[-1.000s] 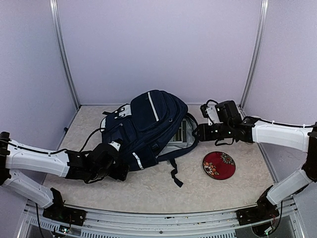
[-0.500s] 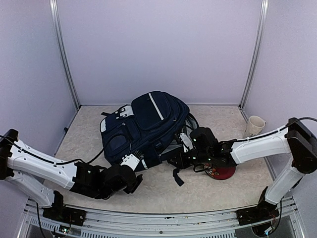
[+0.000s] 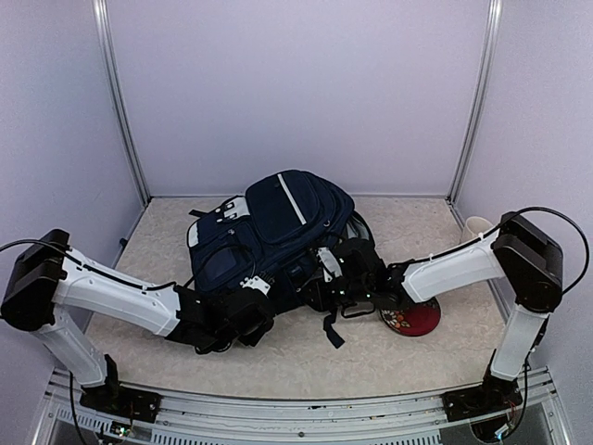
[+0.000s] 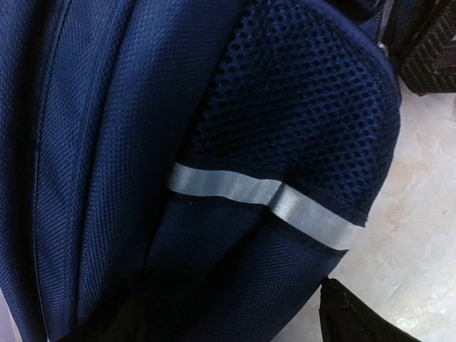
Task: Pack the student bag
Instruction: Hold the largest pocket of the student bag, then grab the largest pocket of the student bag.
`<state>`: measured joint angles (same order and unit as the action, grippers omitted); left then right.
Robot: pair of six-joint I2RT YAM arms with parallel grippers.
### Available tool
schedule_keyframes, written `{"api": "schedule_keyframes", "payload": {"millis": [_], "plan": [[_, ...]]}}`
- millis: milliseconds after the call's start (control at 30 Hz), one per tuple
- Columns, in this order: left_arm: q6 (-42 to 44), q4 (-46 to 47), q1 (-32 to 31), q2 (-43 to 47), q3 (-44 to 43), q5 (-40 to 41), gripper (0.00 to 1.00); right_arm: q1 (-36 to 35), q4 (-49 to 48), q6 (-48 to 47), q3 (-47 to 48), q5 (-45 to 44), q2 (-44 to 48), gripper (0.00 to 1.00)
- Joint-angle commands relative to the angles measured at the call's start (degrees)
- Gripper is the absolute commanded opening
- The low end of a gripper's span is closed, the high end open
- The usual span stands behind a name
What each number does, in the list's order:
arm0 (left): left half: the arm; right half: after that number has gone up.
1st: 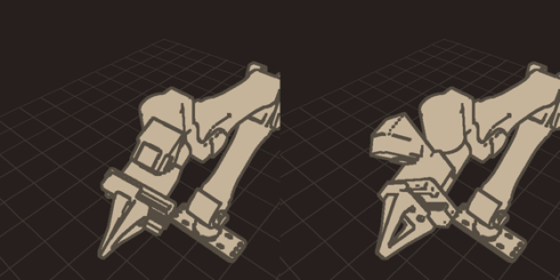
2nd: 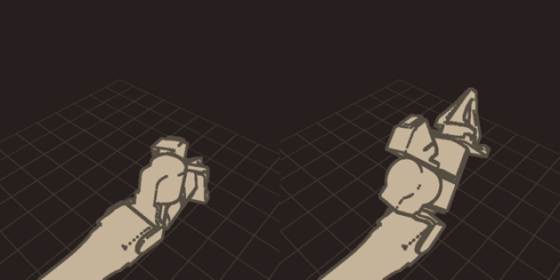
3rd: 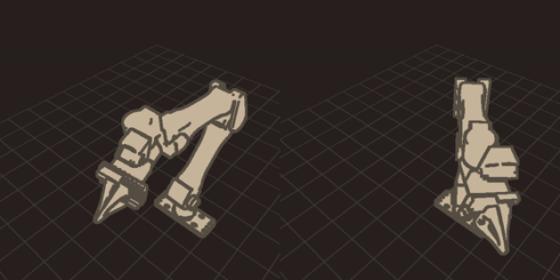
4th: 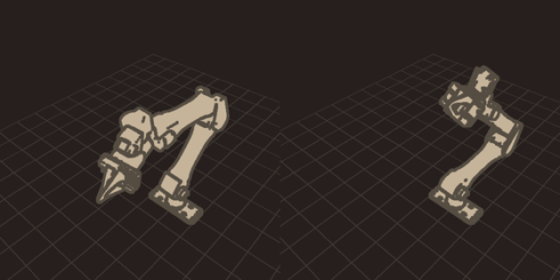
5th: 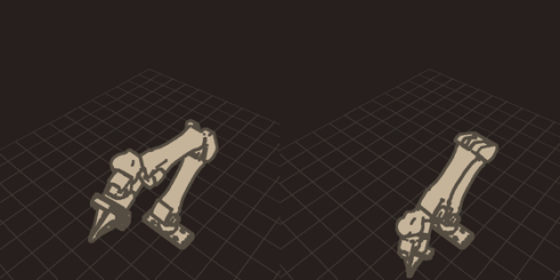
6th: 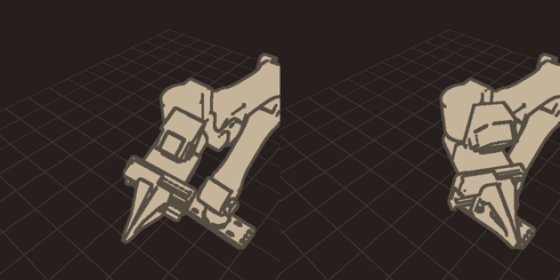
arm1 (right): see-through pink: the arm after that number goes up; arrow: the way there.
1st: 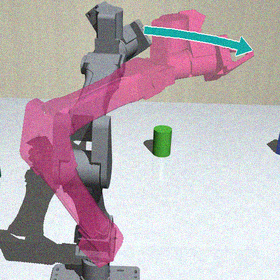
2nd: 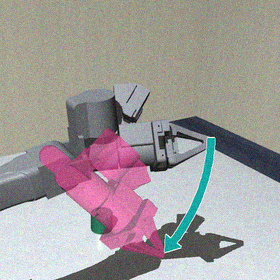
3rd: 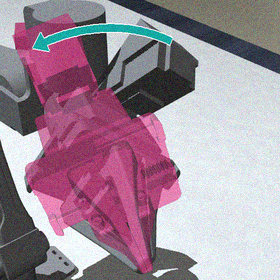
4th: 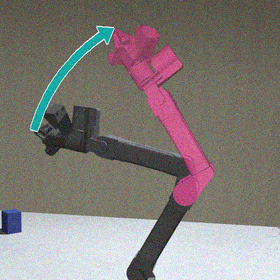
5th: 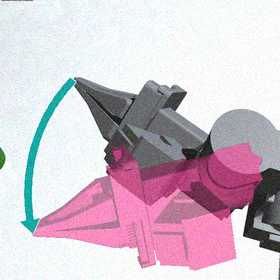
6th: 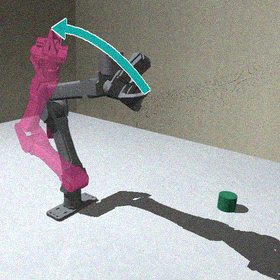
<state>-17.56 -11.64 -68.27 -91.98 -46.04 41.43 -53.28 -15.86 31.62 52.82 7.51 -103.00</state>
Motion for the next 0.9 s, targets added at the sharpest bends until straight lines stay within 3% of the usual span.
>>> {"api": "schedule_keyframes", "payload": {"millis": [0, 100, 167, 267, 300, 600, 767, 867], "plan": [[-0.97, -2.39, 2.52, -1.54, -1.49, 0.63, 0.80, -0.40, -1.79, -0.07, 1.38, -1.64, -1.86, 0.20], [-0.69, -0.63, 5.13, -1.79, -1.21, -1.64, 0.67, -0.37, -1.75, -0.20, 1.71, -4.04, -2.34, 0.19], [-0.56, -0.09, 7.08, -1.59, -1.00, -3.88, 0.48, -0.41, -2.69, 0.19, 1.40, -5.79, -2.33, 0.19], [0.59, 0.69, 7.28, -0.68, -0.49, -5.52, 0.05, -0.37, -5.43, -0.28, 0.82, -5.07, -2.77, 0.20], [1.19, 1.07, 6.84, -0.25, -0.23, -5.69, 0.00, -0.41, -5.71, -0.53, 1.11, -4.64, -3.44, 0.20], [6.93, 7.53, 0.47, 6.22, 3.43, -6.54, 0.00, -0.37, -9.55, -2.94, 2.57, -1.21, -5.39, 0.28], [8.07, 11.02, -2.69, 7.34, 2.77, -10.90, 0.00, -0.57, -11.19, -2.47, 3.10, 2.24, -5.54, 0.40], [7.78, 11.11, -3.43, 5.63, 0.85, -12.03, 0.00, -1.09, -9.17, -1.72, 3.50, -1.57, -5.82, 0.40]]}}
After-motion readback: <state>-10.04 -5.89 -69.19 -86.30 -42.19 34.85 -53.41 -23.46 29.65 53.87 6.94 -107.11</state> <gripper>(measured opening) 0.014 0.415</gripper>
